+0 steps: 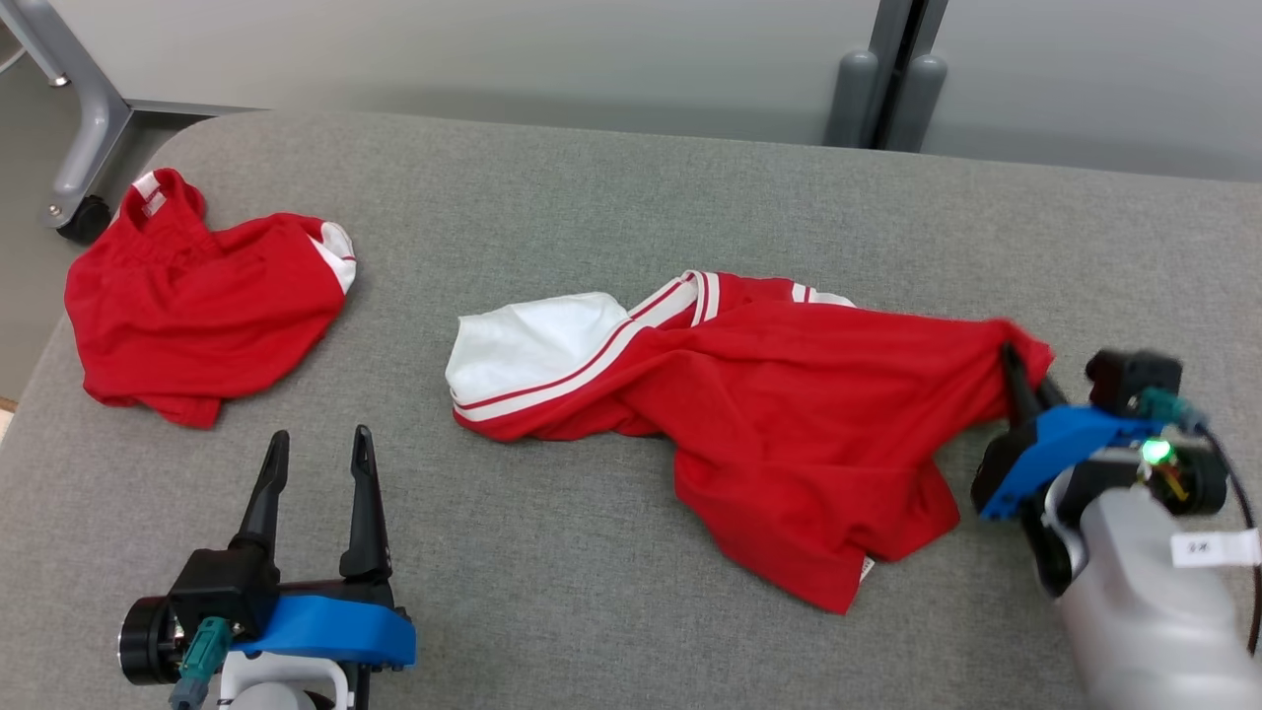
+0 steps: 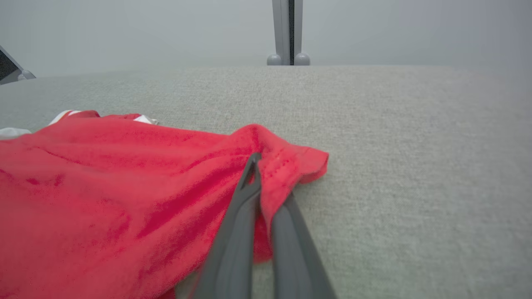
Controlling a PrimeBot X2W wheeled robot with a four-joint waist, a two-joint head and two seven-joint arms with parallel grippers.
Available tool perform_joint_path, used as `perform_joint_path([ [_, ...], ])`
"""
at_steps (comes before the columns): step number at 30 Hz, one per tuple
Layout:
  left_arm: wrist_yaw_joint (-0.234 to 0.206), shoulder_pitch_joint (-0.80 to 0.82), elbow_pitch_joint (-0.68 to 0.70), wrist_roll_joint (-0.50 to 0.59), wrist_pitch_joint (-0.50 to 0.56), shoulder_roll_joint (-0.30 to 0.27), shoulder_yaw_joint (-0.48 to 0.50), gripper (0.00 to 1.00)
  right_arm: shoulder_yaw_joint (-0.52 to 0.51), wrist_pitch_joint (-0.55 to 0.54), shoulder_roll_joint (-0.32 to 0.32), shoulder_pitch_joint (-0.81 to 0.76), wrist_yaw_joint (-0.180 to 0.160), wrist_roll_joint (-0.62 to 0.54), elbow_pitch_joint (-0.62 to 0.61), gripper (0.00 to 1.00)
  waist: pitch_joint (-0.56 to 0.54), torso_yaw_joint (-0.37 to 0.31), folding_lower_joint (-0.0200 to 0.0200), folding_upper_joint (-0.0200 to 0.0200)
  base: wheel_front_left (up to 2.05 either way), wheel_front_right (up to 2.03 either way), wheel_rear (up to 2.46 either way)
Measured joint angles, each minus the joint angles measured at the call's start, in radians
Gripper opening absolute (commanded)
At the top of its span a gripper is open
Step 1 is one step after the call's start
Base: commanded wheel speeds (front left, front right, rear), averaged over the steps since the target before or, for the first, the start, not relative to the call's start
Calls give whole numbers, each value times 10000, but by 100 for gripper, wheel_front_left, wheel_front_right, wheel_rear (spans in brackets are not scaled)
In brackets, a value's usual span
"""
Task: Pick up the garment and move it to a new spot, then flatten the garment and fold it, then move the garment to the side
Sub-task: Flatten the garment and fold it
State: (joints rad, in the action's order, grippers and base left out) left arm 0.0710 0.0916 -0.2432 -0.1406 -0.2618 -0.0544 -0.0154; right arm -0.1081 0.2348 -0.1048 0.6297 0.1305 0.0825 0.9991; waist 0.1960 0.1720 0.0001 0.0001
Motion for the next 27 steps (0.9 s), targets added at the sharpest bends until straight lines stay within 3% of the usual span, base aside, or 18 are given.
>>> perform_joint_path([
  [11,104,91,-174,13,0,21,-23,100,727,148,-1185,2390,0,184,-533,0,-201,79,0,0,0,0,0],
  [17,150,111,-213,35,0,25,-19,100,1225,221,-1459,3357,0,263,-767,0,-338,126,0,0,0,0,0],
  [22,148,102,-234,25,0,25,-4,100,1827,236,-1352,3242,0,462,-849,0,-433,73,-1,0,0,0,0],
  [27,86,-96,-232,-92,0,27,-2,100,2734,265,-1275,1985,0,648,-1358,0,-569,-131,-1,-1,0,0,0],
])
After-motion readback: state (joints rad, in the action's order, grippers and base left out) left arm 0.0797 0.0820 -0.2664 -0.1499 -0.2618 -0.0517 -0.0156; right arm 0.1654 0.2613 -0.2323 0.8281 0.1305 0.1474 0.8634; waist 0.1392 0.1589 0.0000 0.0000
